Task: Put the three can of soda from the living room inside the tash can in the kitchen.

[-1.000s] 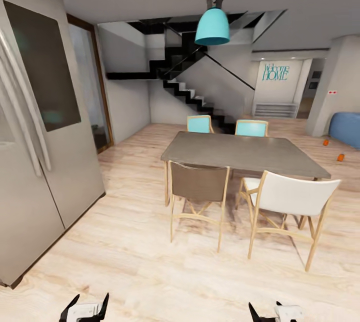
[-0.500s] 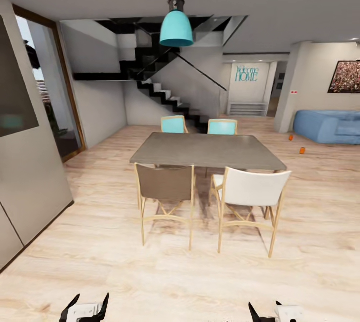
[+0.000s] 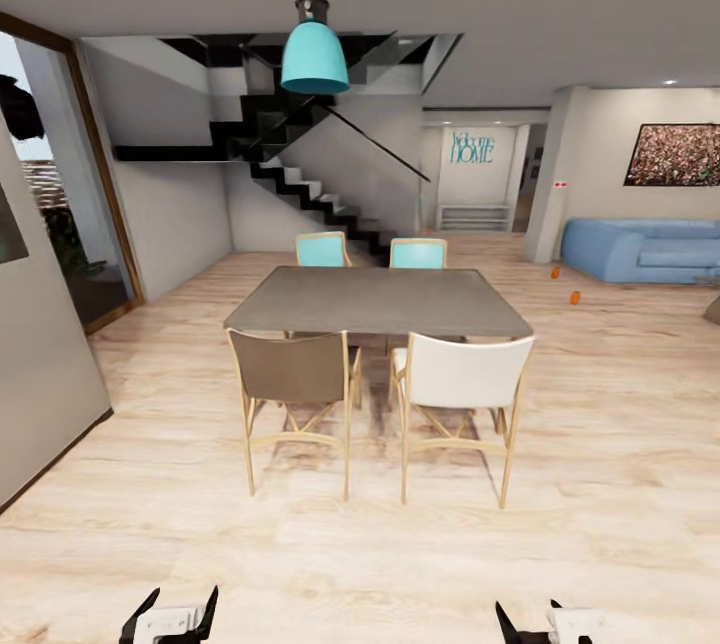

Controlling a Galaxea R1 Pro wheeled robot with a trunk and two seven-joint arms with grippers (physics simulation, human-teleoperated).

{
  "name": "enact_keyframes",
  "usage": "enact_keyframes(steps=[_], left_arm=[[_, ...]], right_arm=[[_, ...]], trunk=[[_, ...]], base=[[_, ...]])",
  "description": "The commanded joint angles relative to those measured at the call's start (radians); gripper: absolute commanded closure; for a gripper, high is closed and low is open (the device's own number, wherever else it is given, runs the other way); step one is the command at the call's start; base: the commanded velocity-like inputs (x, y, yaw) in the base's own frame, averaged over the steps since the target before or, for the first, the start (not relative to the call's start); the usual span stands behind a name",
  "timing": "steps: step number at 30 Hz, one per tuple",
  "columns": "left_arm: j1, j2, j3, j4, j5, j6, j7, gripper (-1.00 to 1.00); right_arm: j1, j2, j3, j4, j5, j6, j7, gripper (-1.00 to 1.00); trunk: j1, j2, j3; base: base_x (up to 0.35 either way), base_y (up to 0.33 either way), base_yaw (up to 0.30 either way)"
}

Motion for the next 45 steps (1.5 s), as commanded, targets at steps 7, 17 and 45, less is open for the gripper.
enact_keyframes(steps=[7,17,45], left_arm=[[0.000,0.000,0.006,0.000,0.000,-0.001,0.000,-1.00],[0.000,0.000,0.001,0.000,-0.001,-0.001,-0.001,-1.00],[0.000,0.000,-0.002,0.000,-0.001,-0.001,-0.001,-1.00]], right_arm=[[0.000,-0.002,-0.001,0.000,-0.002,0.000,0.000,-1.00],[0.000,-0.003,-0.001,0.000,-0.003,0.000,0.000,-1.00],[0.000,-0.002,-0.001,0.001,-0.003,0.000,0.000,-1.00]], trunk=[[0.000,0.000,0.000],[0.000,0.000,0.000],[0.000,0.000,0.000]], base=[[0.000,-0.091,-0.232],[0.075,0.004,-0.245],[0.251,-0.093,-0.248]])
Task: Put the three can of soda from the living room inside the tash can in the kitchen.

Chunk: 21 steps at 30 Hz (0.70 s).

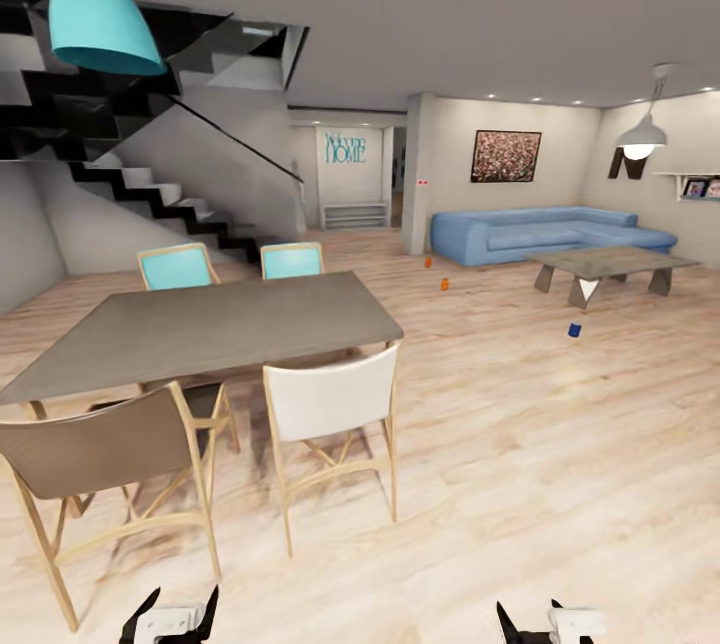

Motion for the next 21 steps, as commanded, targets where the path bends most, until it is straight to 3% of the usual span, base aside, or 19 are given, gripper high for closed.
enact_keyframes(steps=[1,7,21], left_arm=[[0.000,0.000,0.001,0.000,0.000,-0.001,0.000,-1.00],[0.000,0.001,0.003,0.015,0.001,-0.002,-0.001,-1.00],[0.000,0.001,0.003,0.026,0.001,-0.003,0.000,-1.00]], right_arm=[[0.000,0.000,0.000,0.000,0.000,0.000,0.000,-1.00],[0.000,0.001,0.000,0.001,0.000,0.000,0.000,-1.00],[0.000,0.002,0.000,0.002,0.000,0.000,0.000,-1.00]], trunk=[[0.000,0.000,0.000],[0.000,0.000,0.000],[0.000,0.000,0.000]], base=[[0.275,-0.159,-0.250],[0.144,-0.087,-0.250],[-0.016,-0.007,-0.251]])
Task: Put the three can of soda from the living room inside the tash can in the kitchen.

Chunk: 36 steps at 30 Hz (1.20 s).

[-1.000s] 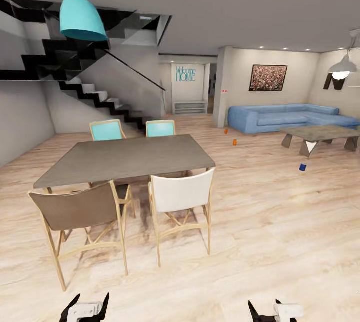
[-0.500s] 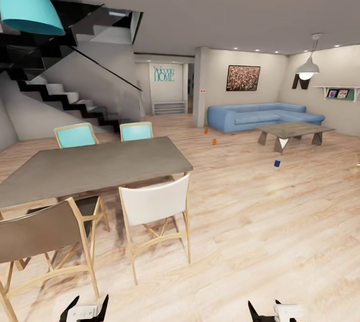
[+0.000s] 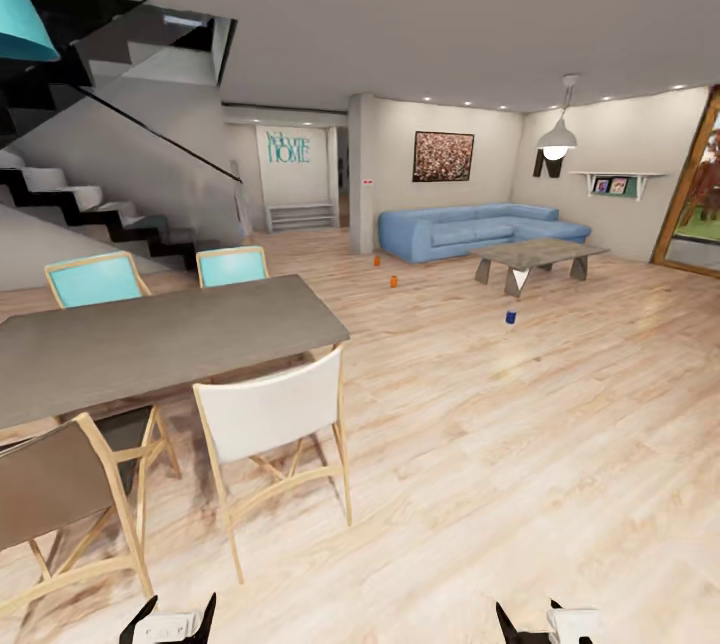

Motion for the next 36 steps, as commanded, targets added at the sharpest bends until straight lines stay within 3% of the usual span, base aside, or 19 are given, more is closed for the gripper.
enact_keyframes(steps=[1,10,36], left_arm=[[0.000,0.000,0.000,0.000,0.000,0.000,0.000,-1.00],[0.000,0.000,-0.002,0.000,0.000,0.000,0.000,-1.00],[0.000,0.000,-0.002,0.000,0.000,0.000,0.000,-1.00]], right_arm=[[0.000,0.001,0.000,0.000,0.000,0.000,0.000,-1.00],[0.000,0.001,0.000,0.000,0.000,0.000,0.000,-1.00],[0.000,0.002,0.000,0.008,0.002,0.000,-0.001,-1.00]], trunk=[[0.000,0.000,0.000],[0.000,0.000,0.000],[0.000,0.000,-0.005]], base=[[-0.003,-0.001,-0.251],[-0.145,0.000,-0.251],[-0.314,0.004,-0.250]])
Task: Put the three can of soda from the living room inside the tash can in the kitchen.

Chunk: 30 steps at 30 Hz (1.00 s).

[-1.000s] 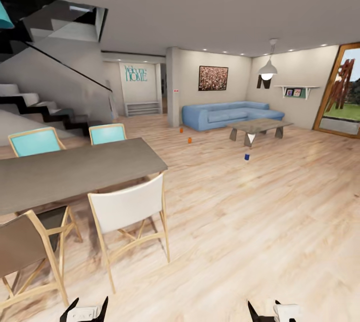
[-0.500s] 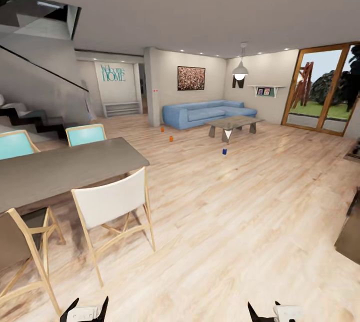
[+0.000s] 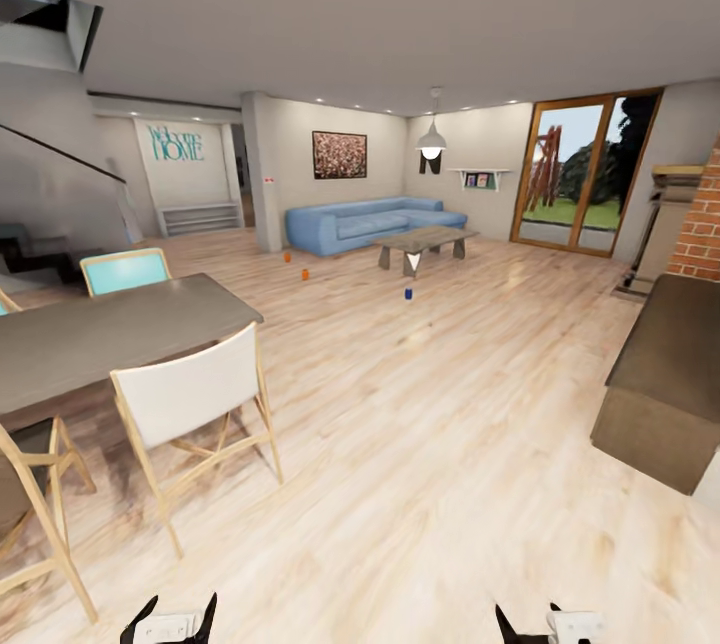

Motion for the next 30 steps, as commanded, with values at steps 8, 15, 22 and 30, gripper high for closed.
enact_keyframes(steps=[8,15,22,30], left_arm=[[0.000,0.000,0.000,0.000,0.000,0.000,0.000,-1.00],[0.000,0.001,0.000,0.000,0.000,-0.001,0.000,-1.00],[0.000,0.000,-0.001,0.000,-0.001,-0.002,0.000,-1.00],[0.000,-0.001,-0.001,0.000,-0.002,-0.002,0.000,-1.00]], right_arm=[[0.000,0.001,0.001,0.000,0.002,0.000,0.001,-1.00],[0.000,0.002,0.001,0.000,0.003,0.000,0.001,-1.00],[0.000,0.002,0.002,0.000,0.004,0.000,0.001,-1.00],[0.000,0.002,0.003,0.000,0.005,0.000,0.001,-1.00]], trunk=[[0.000,0.000,-0.003],[0.000,0.000,-0.004],[0.000,0.000,-0.004],[0.000,0.000,-0.004]], base=[[-0.147,0.029,-0.197],[0.015,0.004,-0.032],[0.256,0.000,-0.004],[0.316,0.000,0.000]])
